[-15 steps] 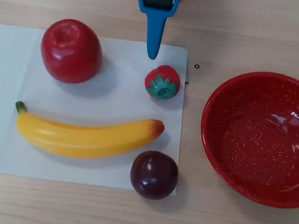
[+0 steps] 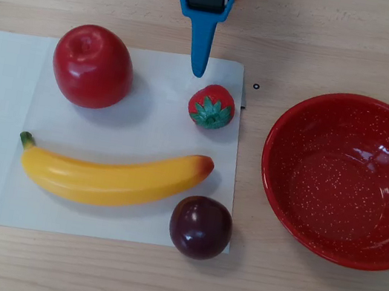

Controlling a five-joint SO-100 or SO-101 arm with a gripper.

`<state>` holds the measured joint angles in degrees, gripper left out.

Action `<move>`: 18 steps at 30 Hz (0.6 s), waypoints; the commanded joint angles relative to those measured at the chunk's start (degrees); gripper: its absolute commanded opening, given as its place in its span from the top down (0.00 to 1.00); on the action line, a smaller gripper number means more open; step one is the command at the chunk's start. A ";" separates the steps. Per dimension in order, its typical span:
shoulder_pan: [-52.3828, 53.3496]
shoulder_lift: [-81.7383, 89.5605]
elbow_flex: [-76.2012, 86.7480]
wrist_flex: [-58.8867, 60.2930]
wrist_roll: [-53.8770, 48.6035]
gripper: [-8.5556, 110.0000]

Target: Grasp the banana and put it in the red bowl

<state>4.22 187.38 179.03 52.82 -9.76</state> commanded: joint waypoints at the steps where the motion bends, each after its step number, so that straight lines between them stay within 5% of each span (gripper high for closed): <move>1: 0.18 1.23 0.88 0.00 0.26 0.92; 10: 0.26 -1.14 -0.88 0.00 2.29 0.92; 18: -0.53 -12.92 -18.11 8.00 2.29 0.92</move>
<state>4.22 176.66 171.39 59.68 -8.44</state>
